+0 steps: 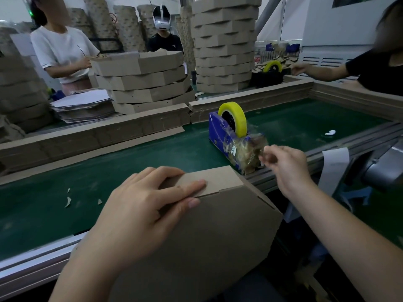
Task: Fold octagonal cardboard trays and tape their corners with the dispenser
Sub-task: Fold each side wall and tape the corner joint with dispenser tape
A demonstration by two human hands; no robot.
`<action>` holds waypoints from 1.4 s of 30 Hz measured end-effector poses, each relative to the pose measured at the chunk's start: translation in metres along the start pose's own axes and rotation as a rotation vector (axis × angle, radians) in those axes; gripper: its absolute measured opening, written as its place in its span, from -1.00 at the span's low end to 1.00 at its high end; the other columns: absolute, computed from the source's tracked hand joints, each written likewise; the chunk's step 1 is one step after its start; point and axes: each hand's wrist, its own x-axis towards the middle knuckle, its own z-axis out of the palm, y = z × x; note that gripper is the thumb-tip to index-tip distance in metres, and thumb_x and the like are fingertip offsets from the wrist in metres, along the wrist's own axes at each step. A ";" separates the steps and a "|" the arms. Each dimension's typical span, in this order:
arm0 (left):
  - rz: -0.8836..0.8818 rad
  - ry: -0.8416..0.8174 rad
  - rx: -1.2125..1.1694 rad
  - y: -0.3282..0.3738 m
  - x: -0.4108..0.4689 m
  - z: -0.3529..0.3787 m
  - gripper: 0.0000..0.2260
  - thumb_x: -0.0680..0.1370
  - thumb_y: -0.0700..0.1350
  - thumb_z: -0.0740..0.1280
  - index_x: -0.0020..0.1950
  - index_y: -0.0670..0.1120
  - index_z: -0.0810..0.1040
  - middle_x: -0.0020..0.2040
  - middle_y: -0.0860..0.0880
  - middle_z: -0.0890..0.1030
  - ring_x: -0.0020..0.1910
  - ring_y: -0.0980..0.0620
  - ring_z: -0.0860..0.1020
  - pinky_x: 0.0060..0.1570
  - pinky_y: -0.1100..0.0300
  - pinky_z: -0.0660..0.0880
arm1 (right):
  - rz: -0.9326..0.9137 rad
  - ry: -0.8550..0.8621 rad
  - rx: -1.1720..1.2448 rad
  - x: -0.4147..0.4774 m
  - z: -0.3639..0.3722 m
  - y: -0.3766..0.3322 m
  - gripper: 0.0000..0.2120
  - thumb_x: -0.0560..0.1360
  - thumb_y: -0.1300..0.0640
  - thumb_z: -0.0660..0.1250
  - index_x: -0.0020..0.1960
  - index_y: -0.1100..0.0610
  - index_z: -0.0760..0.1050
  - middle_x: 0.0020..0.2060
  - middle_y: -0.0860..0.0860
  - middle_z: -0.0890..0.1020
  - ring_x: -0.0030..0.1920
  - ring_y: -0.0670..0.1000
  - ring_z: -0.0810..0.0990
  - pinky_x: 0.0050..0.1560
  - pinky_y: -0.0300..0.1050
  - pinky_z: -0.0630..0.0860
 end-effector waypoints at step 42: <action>0.017 0.028 -0.038 0.014 0.004 -0.001 -0.74 0.49 0.21 0.18 0.04 0.09 0.48 0.02 0.12 0.60 -0.02 -0.02 0.58 -0.12 -0.05 0.53 | 0.251 -0.092 0.160 -0.180 0.047 -0.026 -0.76 0.37 0.16 0.50 -0.45 0.19 0.61 -0.61 0.02 0.44 -0.67 -0.11 0.21 -0.65 -0.35 0.12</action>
